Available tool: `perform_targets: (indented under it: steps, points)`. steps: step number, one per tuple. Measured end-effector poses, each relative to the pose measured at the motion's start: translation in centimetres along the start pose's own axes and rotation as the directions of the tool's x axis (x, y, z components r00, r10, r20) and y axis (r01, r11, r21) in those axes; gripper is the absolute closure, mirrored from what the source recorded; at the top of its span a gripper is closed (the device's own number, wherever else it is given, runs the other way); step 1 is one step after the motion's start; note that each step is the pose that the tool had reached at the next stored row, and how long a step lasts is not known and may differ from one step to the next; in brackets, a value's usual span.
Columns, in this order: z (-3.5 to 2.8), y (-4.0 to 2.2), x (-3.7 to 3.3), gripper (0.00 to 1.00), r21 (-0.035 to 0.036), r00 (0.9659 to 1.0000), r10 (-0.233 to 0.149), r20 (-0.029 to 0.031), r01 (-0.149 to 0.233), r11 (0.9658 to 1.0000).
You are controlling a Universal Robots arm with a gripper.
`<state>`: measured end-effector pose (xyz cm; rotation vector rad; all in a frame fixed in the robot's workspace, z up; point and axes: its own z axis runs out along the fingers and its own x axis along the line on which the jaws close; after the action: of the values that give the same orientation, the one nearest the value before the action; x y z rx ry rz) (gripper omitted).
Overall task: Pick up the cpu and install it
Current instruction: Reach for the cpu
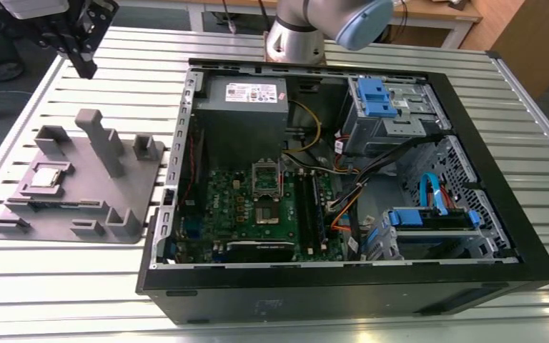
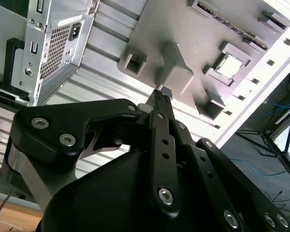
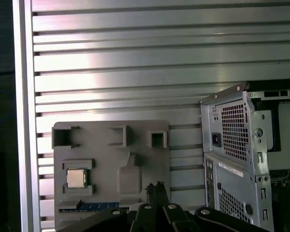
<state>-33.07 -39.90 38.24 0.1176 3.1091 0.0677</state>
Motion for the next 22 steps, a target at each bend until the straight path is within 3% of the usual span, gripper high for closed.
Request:
perform_targets:
  steps: [9,22]
  points:
    - [0.31,-0.11,1.35,0.89,0.0,1.0,0.0,0.0,0.0,1.0]
    - [1.29,-0.24,2.39,0.89,0.0,1.0,0.0,-0.0001,0.0,1.0]
